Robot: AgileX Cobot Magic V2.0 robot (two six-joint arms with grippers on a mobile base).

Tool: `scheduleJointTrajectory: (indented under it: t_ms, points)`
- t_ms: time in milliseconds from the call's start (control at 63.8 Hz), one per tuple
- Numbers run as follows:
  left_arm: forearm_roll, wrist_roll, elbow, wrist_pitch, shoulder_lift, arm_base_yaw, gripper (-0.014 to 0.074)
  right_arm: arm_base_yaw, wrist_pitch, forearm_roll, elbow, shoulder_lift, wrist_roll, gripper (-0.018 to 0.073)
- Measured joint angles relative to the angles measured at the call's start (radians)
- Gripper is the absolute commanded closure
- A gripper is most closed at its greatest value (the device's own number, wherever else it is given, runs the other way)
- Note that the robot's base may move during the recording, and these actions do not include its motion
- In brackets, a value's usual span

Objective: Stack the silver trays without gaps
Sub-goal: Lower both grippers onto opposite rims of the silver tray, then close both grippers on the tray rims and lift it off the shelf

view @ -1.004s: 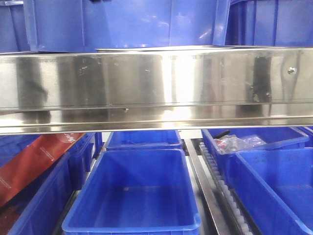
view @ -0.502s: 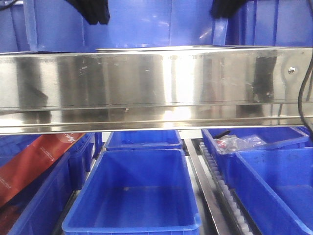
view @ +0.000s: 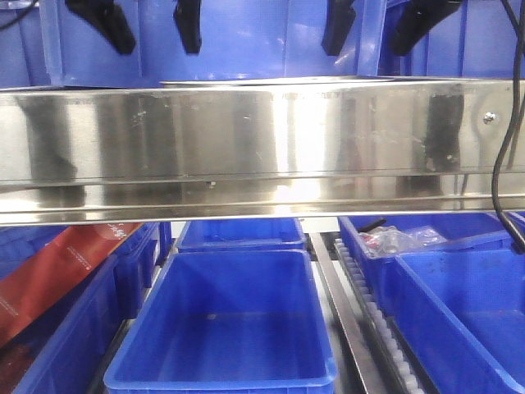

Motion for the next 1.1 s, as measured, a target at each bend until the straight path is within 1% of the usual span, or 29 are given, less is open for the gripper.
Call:
scheduleJointTrajectory:
  t_ms: [314,549,706,941,1098]
  points:
    - [-0.006,0.0,0.0,0.0,0.047,0.004,0.0204,0.0,-0.04,-0.031,0.0,0.038,0.002,0.0199]
    - [-0.006,0.0,-0.001,-0.022,0.051,0.008,0.0204,0.0,-0.055,-0.041,0.0,0.083,0.002,0.0199]
    - [-0.006,0.0,-0.001,-0.03,0.055,0.017,0.0204,0.0,-0.078,-0.043,0.0,0.086,0.002,0.0199]
    - [-0.006,0.0,-0.001,-0.078,0.056,0.017,0.0205,-0.002,-0.093,-0.067,0.0,0.086,0.002,0.0199]
    - [-0.006,0.0,-0.001,-0.078,0.066,0.017,0.0205,-0.011,-0.093,-0.067,0.0,0.086,0.002,0.0199]
